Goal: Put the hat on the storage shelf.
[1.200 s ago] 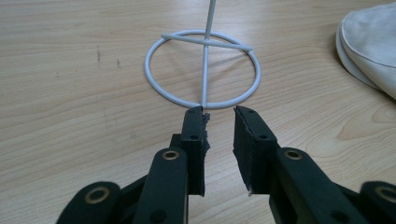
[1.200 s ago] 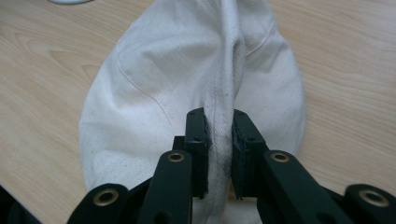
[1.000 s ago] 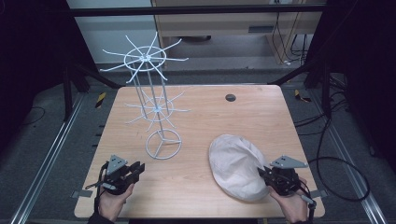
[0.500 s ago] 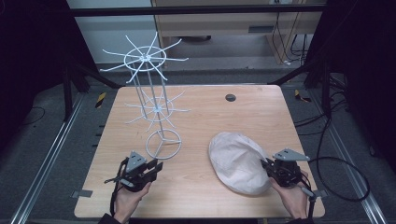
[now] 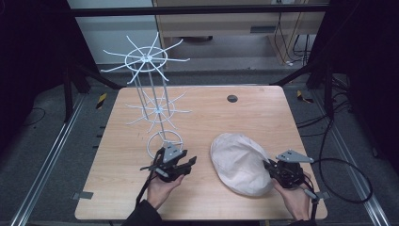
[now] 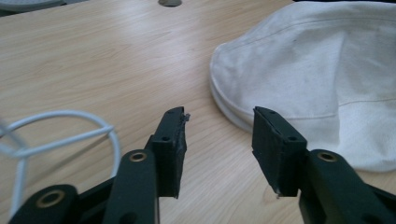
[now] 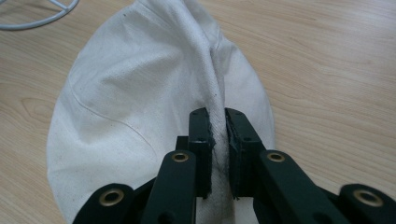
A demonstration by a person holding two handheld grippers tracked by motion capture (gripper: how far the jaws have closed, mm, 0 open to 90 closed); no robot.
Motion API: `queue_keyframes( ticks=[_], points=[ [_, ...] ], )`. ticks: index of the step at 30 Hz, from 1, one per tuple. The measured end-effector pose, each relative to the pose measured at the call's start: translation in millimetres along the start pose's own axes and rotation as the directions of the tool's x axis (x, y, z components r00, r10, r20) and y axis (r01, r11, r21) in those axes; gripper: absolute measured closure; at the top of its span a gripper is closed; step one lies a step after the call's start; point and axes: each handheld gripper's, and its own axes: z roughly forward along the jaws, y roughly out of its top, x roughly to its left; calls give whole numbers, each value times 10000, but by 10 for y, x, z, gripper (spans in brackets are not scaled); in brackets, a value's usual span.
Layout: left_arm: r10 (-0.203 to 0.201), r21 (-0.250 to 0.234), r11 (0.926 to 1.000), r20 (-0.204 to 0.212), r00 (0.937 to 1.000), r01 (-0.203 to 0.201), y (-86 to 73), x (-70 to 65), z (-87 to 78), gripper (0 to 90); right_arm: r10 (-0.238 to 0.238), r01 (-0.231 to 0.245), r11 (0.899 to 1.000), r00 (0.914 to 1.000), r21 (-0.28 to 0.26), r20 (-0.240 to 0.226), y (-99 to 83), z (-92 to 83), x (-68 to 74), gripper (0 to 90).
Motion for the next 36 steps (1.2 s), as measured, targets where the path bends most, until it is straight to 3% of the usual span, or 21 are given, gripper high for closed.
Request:
queue_keyframes(
  ticks=[2,11,17,23,26,30,36],
  points=[
    [164,70,9998,12,9999,-164,60,-46,124,502,27,-27,10000,10000,-14,0,-3,-1,2,819],
    [129,333,9994,187,9997,-135,204,-210,528,451,-13,13,10000,10000,-68,-41,-8,3,-4,819],
    [361,620,9974,52,9993,-364,185,-287,752,429,11,-11,10000,10000,-70,-59,-9,5,1,819],
    [289,1149,9929,88,9995,-297,120,-303,962,441,-4,3,10000,10000,-63,-98,-11,10,0,820],
    [289,1266,9915,163,9994,-308,102,-311,998,482,-22,21,10000,9999,-80,-104,-14,15,3,821],
    [305,1264,9913,415,9987,-356,95,-327,999,606,-81,80,9999,9999,-76,-71,-17,37,7,824],
    [-287,1298,9914,859,9959,174,79,-330,1032,795,-91,91,9999,10000,-51,-39,-16,45,6,825]
  ],
)
